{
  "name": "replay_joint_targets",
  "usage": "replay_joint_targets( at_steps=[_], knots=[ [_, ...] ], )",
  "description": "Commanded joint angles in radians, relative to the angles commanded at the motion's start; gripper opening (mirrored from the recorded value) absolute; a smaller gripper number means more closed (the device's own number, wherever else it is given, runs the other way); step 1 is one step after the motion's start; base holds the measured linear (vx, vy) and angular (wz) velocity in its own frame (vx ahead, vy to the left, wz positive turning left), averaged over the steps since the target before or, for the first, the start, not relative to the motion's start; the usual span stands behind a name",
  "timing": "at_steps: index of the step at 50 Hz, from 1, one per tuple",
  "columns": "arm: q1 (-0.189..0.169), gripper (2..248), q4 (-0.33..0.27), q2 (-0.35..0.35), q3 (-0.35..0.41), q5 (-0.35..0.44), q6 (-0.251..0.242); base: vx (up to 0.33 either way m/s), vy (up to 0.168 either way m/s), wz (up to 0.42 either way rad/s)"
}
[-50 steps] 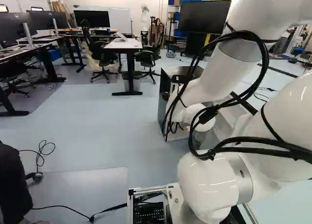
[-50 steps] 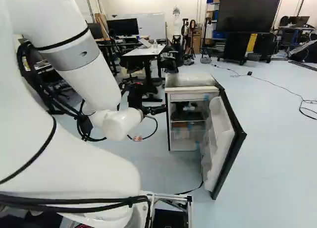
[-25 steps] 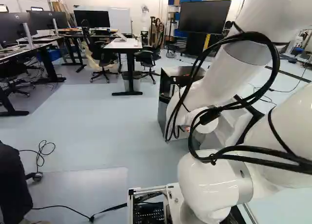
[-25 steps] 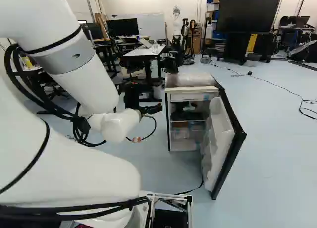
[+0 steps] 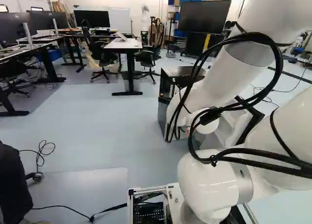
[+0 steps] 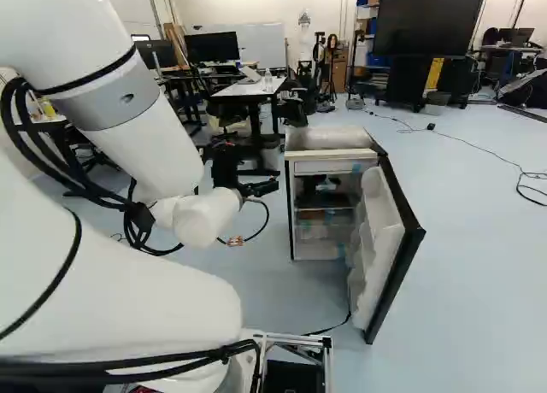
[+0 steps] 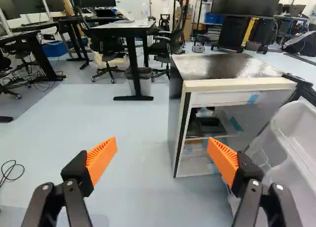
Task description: Open the fridge door
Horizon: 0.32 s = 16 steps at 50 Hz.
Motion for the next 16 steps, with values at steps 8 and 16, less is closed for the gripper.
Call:
replay_joint_targets(
  at_steps=[8,16],
  knots=[
    [0.000,247,0.000,0.000,0.000,0.000,0.000,0.000,0.000,0.000],
    [0.000,247,0.000,0.000,0.000,0.000,0.000,0.000,0.000,0.000]
  ],
)
